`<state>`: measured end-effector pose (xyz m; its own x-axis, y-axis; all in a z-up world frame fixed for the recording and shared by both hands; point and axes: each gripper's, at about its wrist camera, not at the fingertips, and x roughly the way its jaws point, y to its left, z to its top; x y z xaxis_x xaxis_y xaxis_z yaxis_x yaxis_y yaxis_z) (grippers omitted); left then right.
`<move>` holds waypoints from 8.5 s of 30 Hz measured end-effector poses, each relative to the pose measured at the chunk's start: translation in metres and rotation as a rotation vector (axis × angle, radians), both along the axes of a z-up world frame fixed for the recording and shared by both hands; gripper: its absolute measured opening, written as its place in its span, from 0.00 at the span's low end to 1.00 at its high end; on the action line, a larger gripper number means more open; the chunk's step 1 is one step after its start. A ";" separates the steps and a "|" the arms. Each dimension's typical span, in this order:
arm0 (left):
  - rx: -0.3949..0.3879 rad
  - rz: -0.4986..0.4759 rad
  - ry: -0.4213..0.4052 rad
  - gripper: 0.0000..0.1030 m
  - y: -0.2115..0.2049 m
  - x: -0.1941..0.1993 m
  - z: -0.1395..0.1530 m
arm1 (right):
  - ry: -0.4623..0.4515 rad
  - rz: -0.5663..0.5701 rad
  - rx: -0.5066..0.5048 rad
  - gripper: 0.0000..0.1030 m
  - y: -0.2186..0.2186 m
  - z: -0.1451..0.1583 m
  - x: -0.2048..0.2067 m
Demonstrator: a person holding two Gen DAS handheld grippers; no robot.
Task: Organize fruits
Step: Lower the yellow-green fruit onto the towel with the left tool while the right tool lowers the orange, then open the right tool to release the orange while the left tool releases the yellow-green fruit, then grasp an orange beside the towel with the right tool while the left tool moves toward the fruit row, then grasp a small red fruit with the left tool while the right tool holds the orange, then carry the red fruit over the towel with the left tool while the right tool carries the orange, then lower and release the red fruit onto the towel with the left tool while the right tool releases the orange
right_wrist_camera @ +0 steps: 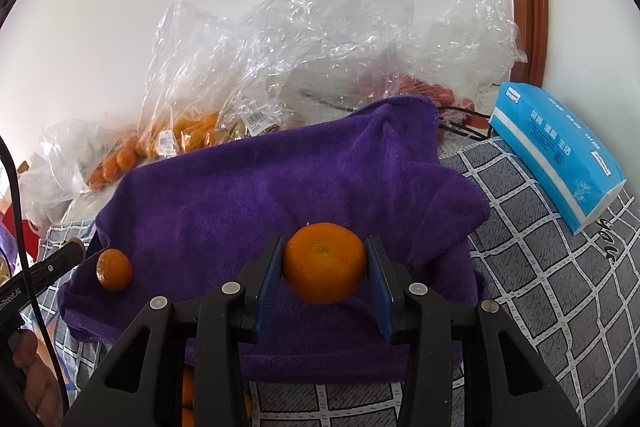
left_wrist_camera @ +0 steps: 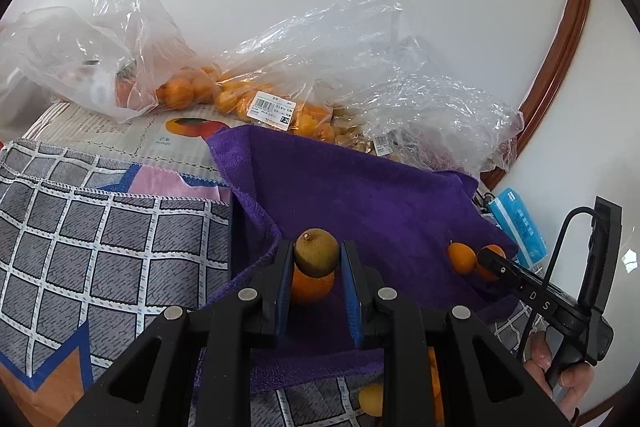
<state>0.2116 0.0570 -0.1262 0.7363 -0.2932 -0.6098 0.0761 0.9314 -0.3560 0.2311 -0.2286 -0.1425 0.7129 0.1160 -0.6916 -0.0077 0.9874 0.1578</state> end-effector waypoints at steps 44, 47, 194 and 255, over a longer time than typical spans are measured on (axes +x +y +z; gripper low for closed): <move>0.045 -0.042 -0.014 0.46 -0.012 -0.003 0.004 | -0.081 0.023 -0.048 0.69 0.016 0.009 -0.012; 0.041 -0.019 -0.035 0.46 -0.011 -0.005 0.006 | -0.095 0.014 -0.050 0.71 0.015 0.010 -0.014; -0.060 -0.103 0.121 0.22 -0.012 -0.087 0.026 | -0.016 0.030 -0.031 0.33 -0.008 0.036 -0.119; 0.030 -0.150 0.192 0.22 -0.062 0.023 -0.006 | 0.063 0.043 -0.082 0.33 -0.015 -0.009 0.009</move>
<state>0.2344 -0.0053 -0.1320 0.5556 -0.3699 -0.7446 0.1477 0.9252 -0.3495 0.2404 -0.2432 -0.1515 0.6635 0.0867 -0.7431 -0.0427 0.9960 0.0781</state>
